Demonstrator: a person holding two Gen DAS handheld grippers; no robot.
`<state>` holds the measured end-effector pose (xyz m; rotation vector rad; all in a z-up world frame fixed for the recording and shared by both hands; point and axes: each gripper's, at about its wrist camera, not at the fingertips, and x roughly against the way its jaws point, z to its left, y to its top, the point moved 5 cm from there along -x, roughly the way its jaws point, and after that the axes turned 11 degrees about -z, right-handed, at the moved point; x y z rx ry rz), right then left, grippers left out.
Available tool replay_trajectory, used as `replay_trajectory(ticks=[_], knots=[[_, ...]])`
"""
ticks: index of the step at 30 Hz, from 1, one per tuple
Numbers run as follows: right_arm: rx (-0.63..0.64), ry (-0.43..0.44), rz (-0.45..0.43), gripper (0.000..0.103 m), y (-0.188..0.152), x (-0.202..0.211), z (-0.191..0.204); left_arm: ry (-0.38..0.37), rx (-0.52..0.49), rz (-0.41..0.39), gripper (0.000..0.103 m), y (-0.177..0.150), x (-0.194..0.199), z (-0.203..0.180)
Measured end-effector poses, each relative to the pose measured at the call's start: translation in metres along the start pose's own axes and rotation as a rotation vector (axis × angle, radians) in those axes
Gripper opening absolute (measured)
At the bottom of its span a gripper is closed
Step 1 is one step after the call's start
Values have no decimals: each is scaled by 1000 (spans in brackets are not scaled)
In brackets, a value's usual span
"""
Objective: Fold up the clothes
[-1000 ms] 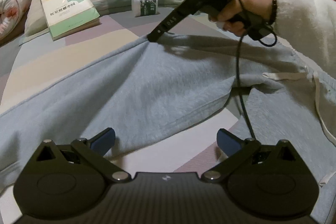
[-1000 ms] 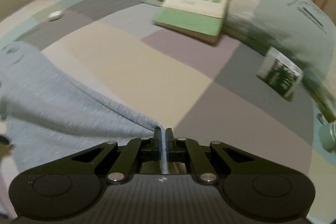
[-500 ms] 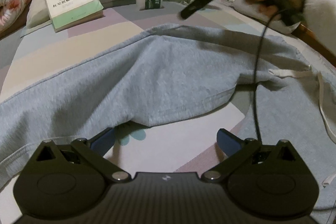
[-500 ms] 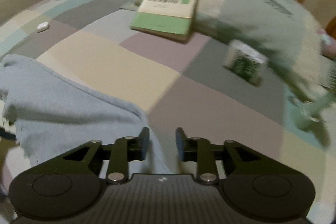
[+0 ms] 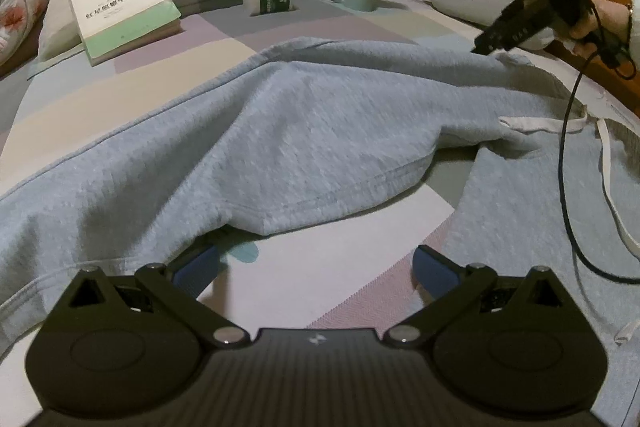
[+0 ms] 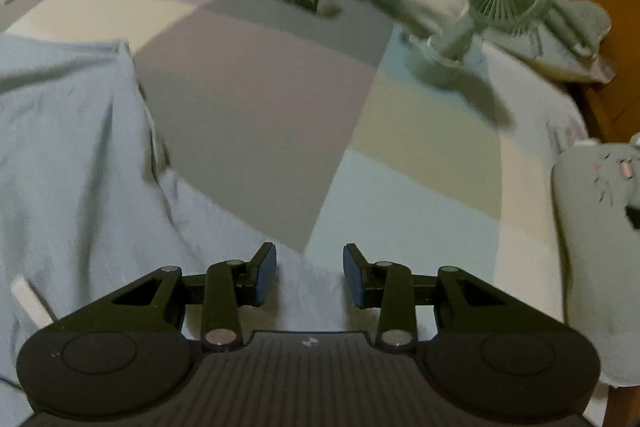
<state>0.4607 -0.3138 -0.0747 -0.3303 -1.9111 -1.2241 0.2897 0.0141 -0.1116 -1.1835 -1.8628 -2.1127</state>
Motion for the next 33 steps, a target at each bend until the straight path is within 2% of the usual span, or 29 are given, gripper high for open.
replay_trajectory(ticks=[5, 8, 9, 12, 14, 16, 17, 19, 22, 24, 29, 31, 33], knots=[[31, 79, -3, 43, -7, -11, 0, 3, -6, 9, 102, -2, -3, -2], [47, 115, -13, 49, -5, -20, -1, -12, -18, 12, 102, -3, -4, -7], [37, 124, -16, 53, -3, -22, -2, -20, -20, 13, 102, -3, -4, -9], [-49, 179, -17, 53, -5, -25, -13, -52, -23, 8, 102, -4, -4, -15], [-79, 212, -27, 48, -10, -22, -15, -72, -25, 8, 102, -4, -5, -18], [-74, 230, -40, 34, -12, -17, -12, -76, -32, 8, 102, -5, -5, -20], [-65, 229, -45, 32, -12, -14, -9, -76, -35, 8, 102, -5, -5, -20], [-17, 208, -50, 19, -9, -11, -1, -76, -33, 9, 102, -5, -6, -21], [54, 147, -56, 7, -3, -7, 7, -78, -29, 9, 102, -4, -6, -20], [62, 103, -77, 3, 3, -6, 5, -78, -27, 8, 102, -4, -6, -20], [43, -29, -109, 3, 16, -15, -15, -73, -17, 6, 102, -3, -5, -18], [0, -97, -108, 3, 18, -22, -30, -73, -14, 5, 102, -3, -5, -17], [-69, -126, -97, 3, 16, -29, -43, -72, -15, 6, 102, -3, -5, -18]])
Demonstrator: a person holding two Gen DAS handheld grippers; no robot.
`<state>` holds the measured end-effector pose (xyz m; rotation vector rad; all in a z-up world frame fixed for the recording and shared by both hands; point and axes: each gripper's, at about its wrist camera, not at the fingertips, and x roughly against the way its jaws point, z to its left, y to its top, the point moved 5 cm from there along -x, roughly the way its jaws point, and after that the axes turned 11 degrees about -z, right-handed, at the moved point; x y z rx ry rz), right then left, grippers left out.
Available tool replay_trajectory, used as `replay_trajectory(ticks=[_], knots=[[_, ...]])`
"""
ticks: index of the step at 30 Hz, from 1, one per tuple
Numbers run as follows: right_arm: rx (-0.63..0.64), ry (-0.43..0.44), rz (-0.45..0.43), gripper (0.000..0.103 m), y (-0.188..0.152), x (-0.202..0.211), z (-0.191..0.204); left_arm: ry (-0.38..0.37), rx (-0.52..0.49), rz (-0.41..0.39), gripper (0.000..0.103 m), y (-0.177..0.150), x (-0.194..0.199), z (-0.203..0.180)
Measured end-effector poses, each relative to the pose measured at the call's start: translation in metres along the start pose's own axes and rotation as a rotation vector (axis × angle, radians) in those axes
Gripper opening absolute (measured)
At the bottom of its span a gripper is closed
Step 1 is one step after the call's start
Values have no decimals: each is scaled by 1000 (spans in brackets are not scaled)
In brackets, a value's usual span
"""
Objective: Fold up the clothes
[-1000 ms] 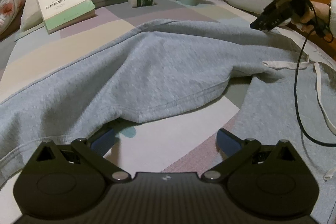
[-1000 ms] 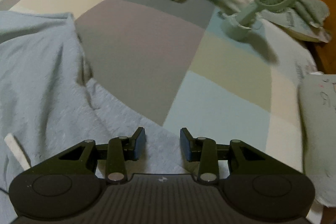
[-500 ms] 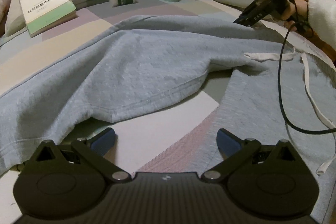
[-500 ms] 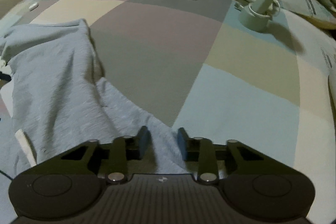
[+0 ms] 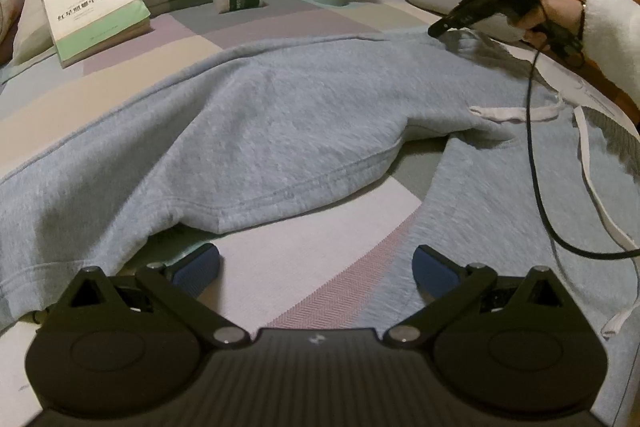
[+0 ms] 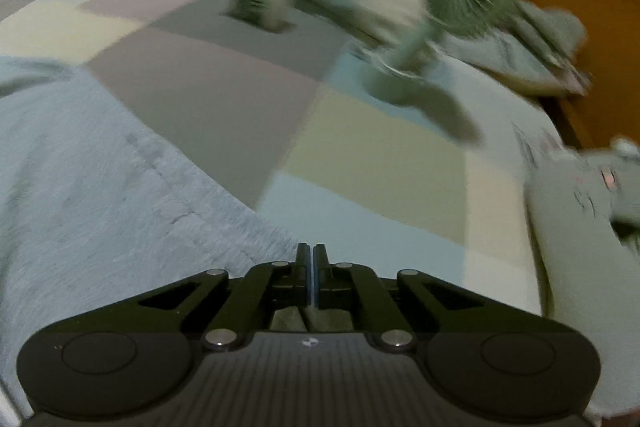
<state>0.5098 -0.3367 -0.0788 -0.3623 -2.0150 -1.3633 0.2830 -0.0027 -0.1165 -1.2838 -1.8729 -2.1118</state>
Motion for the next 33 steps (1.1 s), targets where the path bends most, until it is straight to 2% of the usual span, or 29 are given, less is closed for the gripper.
replay_trajectory(ticks=[2, 6, 8, 10, 13, 17, 20, 22, 24, 27, 31, 33], knots=[[-26, -46, 2, 5, -2, -2, -7, -2, -2, 1, 102, 0, 1, 0], [-86, -39, -23, 13, -3, 14, -20, -2, 3, -3, 102, 1, 3, 2], [-98, -48, -40, 22, -5, 29, -29, -1, 7, -3, 102, 2, 3, 3], [-117, -67, -41, 37, -10, 43, -39, 1, 4, -3, 102, 2, 3, 2], [-185, -58, -33, 38, -23, 58, -47, -2, 1, -6, 102, 2, 4, 1], [-328, 11, 4, 43, -44, 67, -34, -3, -1, -4, 102, 3, 4, 0], [-318, -28, 60, 45, -56, 50, -22, -7, -1, 1, 102, 2, 3, -1], [-303, -91, 77, 46, -61, 34, -23, -8, -2, 3, 102, 2, 3, -1], [-354, -120, 43, 47, -58, 27, -34, -13, 1, 3, 102, 2, 3, 0], [-424, -140, 37, 50, -53, 14, -47, -17, 6, 5, 102, 1, 3, 0], [-397, -157, 63, 52, -46, 25, -40, -24, 13, 4, 102, 1, 4, 1], [-394, -136, 57, 52, -40, 38, -30, -29, 22, 2, 102, 2, 5, 2]])
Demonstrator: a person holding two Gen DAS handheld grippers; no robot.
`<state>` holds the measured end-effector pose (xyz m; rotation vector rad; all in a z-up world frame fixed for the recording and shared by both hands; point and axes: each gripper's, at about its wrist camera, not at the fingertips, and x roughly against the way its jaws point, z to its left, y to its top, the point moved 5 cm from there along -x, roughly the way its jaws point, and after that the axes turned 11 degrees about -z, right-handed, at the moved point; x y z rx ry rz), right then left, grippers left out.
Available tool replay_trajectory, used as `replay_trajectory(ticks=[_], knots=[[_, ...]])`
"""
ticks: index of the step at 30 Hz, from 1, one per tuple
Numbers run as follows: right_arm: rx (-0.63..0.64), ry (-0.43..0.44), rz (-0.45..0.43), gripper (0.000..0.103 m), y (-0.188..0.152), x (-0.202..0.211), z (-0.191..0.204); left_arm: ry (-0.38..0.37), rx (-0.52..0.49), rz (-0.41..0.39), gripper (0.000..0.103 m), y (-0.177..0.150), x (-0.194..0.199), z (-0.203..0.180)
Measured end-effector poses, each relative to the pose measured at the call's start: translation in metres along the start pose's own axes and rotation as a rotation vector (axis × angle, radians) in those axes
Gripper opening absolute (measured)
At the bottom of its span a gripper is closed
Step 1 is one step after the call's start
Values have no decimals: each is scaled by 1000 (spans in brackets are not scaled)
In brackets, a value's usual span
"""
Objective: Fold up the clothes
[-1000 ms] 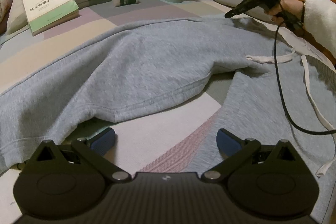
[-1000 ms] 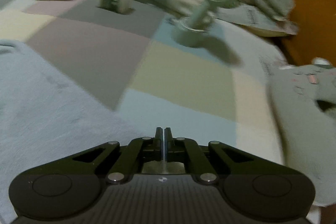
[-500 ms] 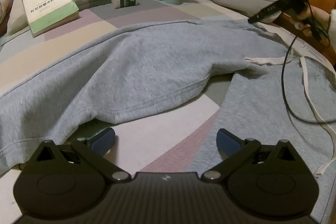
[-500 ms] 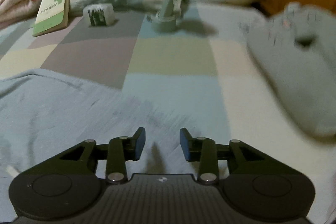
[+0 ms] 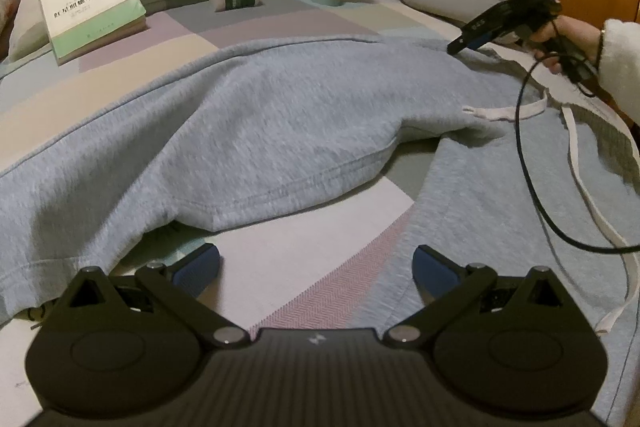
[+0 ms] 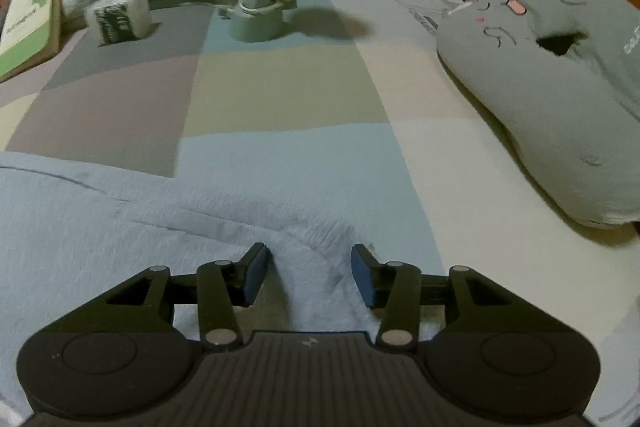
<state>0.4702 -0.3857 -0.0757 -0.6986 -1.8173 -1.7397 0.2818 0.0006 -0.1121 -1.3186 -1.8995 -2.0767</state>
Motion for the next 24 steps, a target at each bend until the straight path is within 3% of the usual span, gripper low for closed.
replay_trajectory(ticks=[3, 9, 17, 19, 24], knots=[[15, 44, -15, 56, 0, 28, 21, 4, 4, 3, 102, 1, 2, 1], [122, 212, -84, 60, -20, 97, 97, 7, 11, -20, 102, 6, 10, 2], [549, 513, -148, 58, -84, 148, 240, 53, 42, -72, 102, 18, 28, 19], [653, 536, -152, 55, -100, 143, 265, 76, 59, -82, 102, 20, 32, 27], [829, 492, -156, 55, -113, 112, 295, 82, 100, -93, 102, 22, 35, 39]])
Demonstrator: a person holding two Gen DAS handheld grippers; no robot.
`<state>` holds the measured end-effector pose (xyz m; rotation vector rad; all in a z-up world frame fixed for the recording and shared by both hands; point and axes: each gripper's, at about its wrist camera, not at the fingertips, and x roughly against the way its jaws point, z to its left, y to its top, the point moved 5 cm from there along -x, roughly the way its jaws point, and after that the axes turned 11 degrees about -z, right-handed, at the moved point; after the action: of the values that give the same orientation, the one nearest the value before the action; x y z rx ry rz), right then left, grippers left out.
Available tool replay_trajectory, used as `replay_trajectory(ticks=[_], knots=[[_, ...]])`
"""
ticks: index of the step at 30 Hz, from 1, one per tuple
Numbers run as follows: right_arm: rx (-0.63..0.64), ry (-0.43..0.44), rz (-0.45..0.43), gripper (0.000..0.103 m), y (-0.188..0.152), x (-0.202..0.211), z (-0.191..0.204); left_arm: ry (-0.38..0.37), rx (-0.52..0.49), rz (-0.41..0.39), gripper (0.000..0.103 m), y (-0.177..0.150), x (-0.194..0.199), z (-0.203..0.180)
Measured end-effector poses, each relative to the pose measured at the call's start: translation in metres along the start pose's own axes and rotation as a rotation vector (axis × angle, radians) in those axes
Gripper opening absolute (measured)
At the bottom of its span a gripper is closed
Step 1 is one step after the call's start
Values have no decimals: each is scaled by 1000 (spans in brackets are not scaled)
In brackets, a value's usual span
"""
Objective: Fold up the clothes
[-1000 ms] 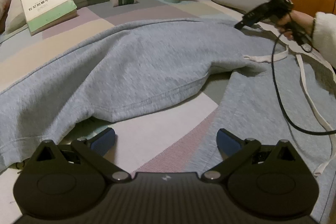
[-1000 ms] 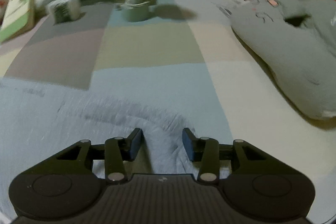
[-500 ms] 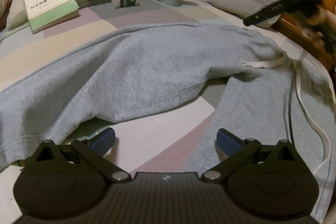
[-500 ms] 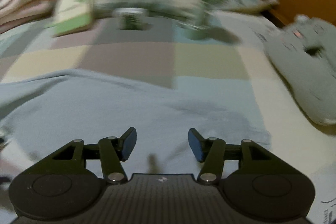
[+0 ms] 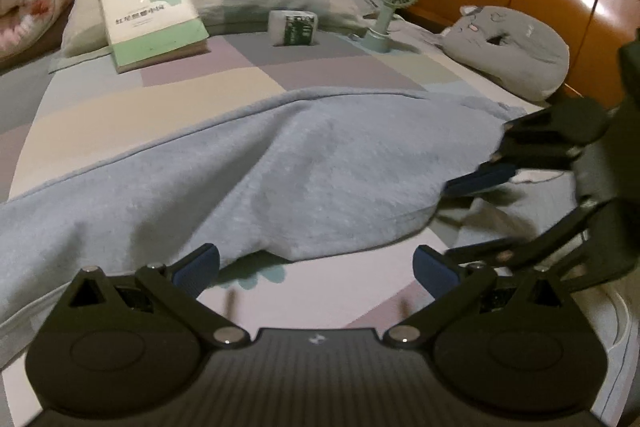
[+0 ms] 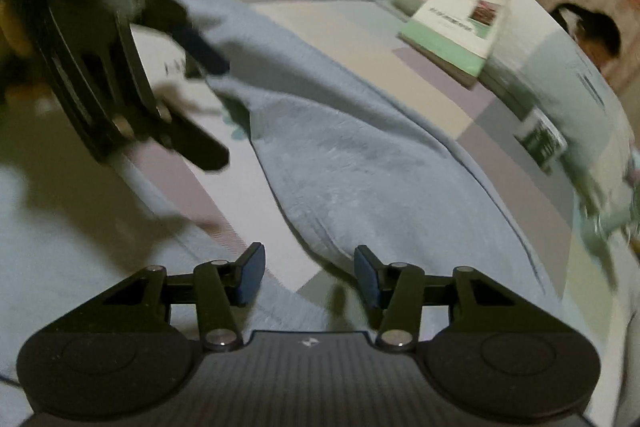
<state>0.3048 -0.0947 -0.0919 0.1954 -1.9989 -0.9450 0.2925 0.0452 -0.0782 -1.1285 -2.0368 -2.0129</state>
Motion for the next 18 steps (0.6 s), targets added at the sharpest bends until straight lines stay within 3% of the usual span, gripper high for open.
replay_trajectory(ticks=[3, 5, 6, 10, 15, 18], knots=[[21, -26, 14, 51, -3, -13, -10, 1, 5, -2, 102, -1, 1, 2], [-2, -39, 6, 28, -4, -18, -20, 2, 6, -5, 102, 0, 1, 2], [-14, -49, 10, 2, -6, -18, -22, 1, 6, -6, 102, 0, 1, 2], [-57, -47, -46, 3, 4, -3, -28, -1, 2, -8, 102, -1, 1, 0], [-221, 72, -150, 3, 27, 28, -44, -13, 0, -18, 102, 0, 2, -2], [-306, 126, -180, 10, 36, 41, -52, -22, -1, -19, 102, 1, 3, -3]])
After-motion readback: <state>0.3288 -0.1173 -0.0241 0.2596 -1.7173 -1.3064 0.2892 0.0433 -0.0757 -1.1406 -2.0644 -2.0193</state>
